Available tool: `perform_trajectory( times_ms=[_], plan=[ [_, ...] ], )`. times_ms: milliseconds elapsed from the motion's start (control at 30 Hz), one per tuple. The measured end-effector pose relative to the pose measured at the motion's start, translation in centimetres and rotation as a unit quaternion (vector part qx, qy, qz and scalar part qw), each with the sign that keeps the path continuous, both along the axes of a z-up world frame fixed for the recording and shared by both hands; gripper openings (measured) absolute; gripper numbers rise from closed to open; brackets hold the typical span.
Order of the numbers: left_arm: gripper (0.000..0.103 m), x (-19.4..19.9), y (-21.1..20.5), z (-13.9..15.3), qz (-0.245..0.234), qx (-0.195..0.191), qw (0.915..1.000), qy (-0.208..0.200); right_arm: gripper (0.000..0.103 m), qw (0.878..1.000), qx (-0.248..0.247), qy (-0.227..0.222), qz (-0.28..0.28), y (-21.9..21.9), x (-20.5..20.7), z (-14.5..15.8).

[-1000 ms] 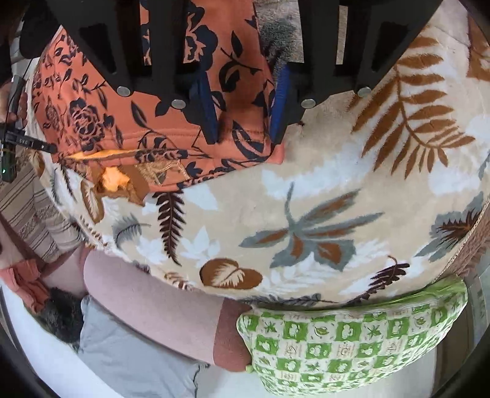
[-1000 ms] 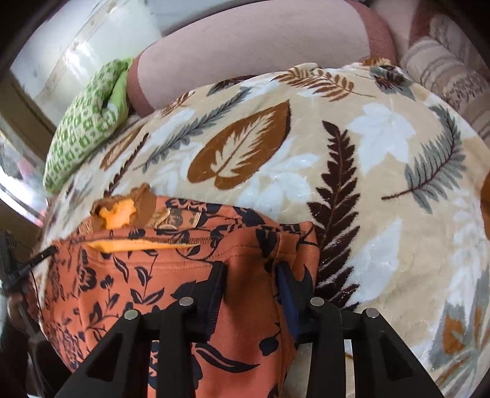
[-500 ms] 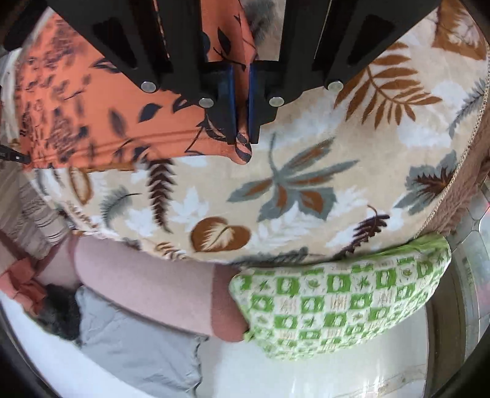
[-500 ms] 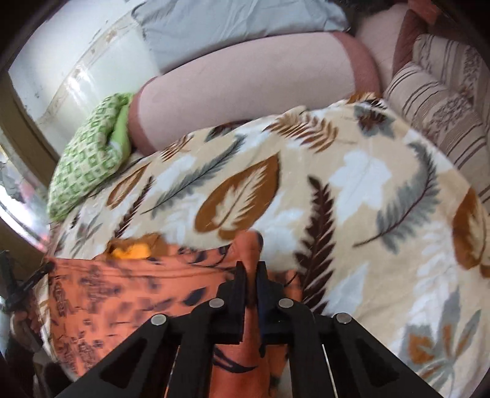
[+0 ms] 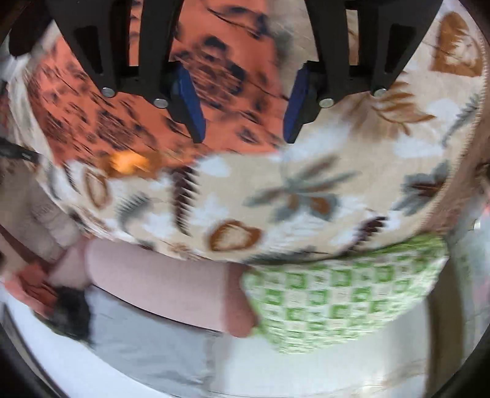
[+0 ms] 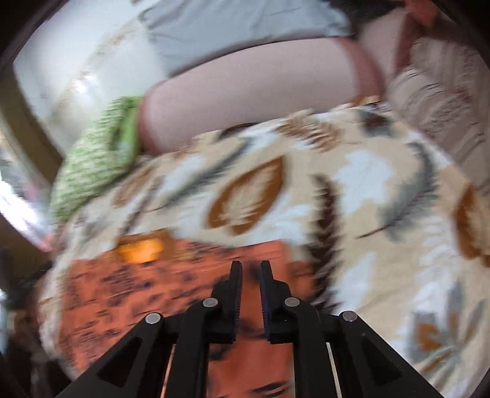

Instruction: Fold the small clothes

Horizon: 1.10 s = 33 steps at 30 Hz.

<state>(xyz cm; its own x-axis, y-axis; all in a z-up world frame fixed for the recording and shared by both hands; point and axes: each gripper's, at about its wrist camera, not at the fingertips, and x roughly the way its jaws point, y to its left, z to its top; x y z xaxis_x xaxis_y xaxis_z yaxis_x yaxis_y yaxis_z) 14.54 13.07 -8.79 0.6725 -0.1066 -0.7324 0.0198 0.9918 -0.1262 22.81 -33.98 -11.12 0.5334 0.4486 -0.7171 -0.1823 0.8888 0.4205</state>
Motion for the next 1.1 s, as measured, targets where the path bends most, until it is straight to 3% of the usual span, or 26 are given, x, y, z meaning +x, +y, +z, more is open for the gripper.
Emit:
perform_trajectory(
  times_ms=[67, 133, 167, 200, 300, 333, 400, 467, 500, 533, 600, 667, 767, 800, 900, 967, 1000, 1100],
  plan=[
    [0.063, 0.2, -1.5, -2.3, -0.013, 0.014, 0.9994, 0.029, 0.016, 0.998, 0.028, 0.052, 0.013, 0.0, 1.4, -3.1],
    [0.065, 1.5, -1.7, -5.9, 0.009, 0.057, 0.9945, 0.088, 0.015, 0.991, 0.022, 0.118, -0.052, -2.2, 2.8, -7.3],
    [0.069, 1.9, -1.3, -7.6, 0.023, 0.058, 0.9919, 0.111, 0.013, 0.985, 0.082, 0.129, -0.086, -3.9, 2.8, -8.4],
    [0.069, 1.6, -0.5, -7.3, 0.041, 0.029, 0.9935, 0.102, 0.012, 0.98, 0.109, 0.133, -0.103, -4.7, 2.5, -8.4],
    [0.068, 0.7, -0.1, -5.0, 0.054, 0.009, 0.9956, 0.076, 0.018, 0.991, 0.036, 0.089, -0.092, -3.7, 1.0, -4.7],
    [0.068, 0.4, -0.4, -4.3, 0.05, 0.014, 0.9967, 0.063, 0.018, 0.994, 0.036, 0.078, -0.075, -3.3, 0.5, -3.8],
    [0.069, -0.4, -0.9, -3.0, 0.043, 0.013, 0.9982, 0.04, 0.022, 0.994, 0.079, 0.066, -0.026, -2.3, -0.5, -2.6],
    [0.069, -1.2, -1.4, -3.1, 0.041, -0.001, 0.9985, 0.036, 0.052, 0.988, 0.116, 0.097, 0.009, -1.6, -1.0, -3.7],
    [0.069, -1.4, -1.6, -3.4, 0.045, -0.001, 0.9981, 0.041, 0.069, 0.99, 0.075, 0.122, -0.003, -1.6, -1.4, -5.3],
    [0.069, -1.8, -1.9, -3.5, 0.047, 0.001, 0.9977, 0.049, 0.064, 0.989, 0.04, 0.14, -0.023, -2.0, -1.6, -6.6],
    [0.069, -2.5, -2.6, -3.9, 0.054, -0.005, 0.9963, 0.067, 0.043, 0.987, 0.055, 0.139, -0.067, -3.7, -2.8, -6.7],
    [0.071, -3.8, -3.4, -3.6, 0.052, -0.016, 0.9964, 0.064, 0.046, 0.986, 0.061, 0.128, -0.084, -4.3, -4.0, -5.0],
    [0.076, -5.5, -5.8, -2.9, 0.037, -0.022, 0.9973, 0.06, 0.061, 0.99, 0.075, 0.089, -0.083, -4.6, -7.2, -1.8],
    [0.076, -6.0, -6.8, -2.8, 0.026, -0.029, 0.9975, 0.059, 0.067, 0.987, 0.09, 0.102, -0.082, -4.6, -8.6, -1.7],
    [0.076, -6.9, -9.6, -2.7, 0.0, -0.032, 0.9979, 0.055, 0.067, 0.974, 0.121, 0.134, -0.135, -5.9, -12.7, -3.2],
    [0.076, -7.0, -11.3, -2.9, -0.016, -0.034, 0.9976, 0.059, 0.067, 0.956, 0.173, 0.158, -0.175, -7.3, -15.3, -4.8],
    [0.076, -7.0, -12.2, -3.1, -0.025, -0.035, 0.9973, 0.06, 0.067, 0.941, 0.216, 0.17, -0.196, -8.0, -16.6, -6.0],
    [0.076, -7.0, -13.9, -3.4, -0.038, -0.032, 0.9969, 0.06, 0.067, 0.92, 0.269, 0.183, -0.22, -8.3, -17.5, -7.9]
  ],
)
